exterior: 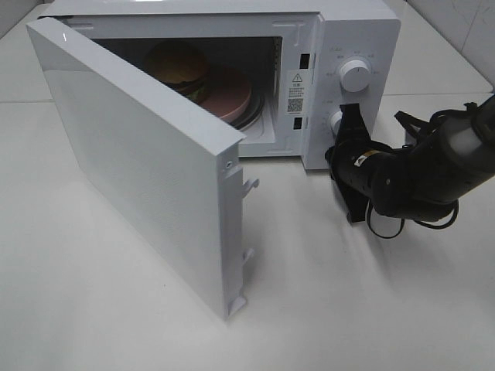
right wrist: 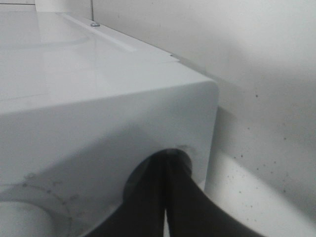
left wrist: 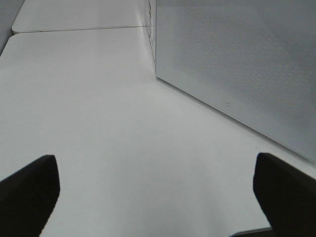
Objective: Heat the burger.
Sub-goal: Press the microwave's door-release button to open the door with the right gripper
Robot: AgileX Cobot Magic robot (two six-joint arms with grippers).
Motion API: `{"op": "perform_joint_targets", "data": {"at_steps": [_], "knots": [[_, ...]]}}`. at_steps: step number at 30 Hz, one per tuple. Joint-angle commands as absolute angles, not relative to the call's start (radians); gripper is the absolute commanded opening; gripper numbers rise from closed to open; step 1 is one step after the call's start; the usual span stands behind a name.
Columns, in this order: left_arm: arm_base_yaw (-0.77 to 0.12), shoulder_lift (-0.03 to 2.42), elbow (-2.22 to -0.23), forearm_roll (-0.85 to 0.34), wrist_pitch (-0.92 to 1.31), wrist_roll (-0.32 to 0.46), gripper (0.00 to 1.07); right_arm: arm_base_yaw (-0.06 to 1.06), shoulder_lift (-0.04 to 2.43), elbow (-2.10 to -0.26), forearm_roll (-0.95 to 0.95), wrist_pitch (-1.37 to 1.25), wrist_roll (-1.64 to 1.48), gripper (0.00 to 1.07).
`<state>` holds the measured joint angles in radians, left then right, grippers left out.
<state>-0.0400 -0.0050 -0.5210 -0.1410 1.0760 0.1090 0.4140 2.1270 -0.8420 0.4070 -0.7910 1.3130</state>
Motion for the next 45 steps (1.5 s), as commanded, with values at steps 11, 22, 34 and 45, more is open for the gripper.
{"op": "perform_joint_targets", "data": {"at_steps": [11, 22, 34, 45], "knots": [[-0.038, -0.009, -0.519, -0.144, 1.075, 0.107, 1.02, 0.385, 2.072, -0.887, 0.357, -0.915, 1.307, 0.01], [-0.038, -0.009, -0.519, -0.143, 1.075, 0.107, 1.02, 0.409, 2.069, -0.825, 0.349, -0.907, 1.338, 0.01], [-0.038, -0.009, -0.519, -0.143, 1.075, 0.107, 1.02, 0.423, 2.069, -0.766, 0.353, -0.894, 1.346, 0.01], [-0.038, -0.009, -0.519, -0.143, 1.075, 0.107, 1.02, 0.444, 2.069, -0.731, 0.35, -0.865, 1.358, 0.01]]}}
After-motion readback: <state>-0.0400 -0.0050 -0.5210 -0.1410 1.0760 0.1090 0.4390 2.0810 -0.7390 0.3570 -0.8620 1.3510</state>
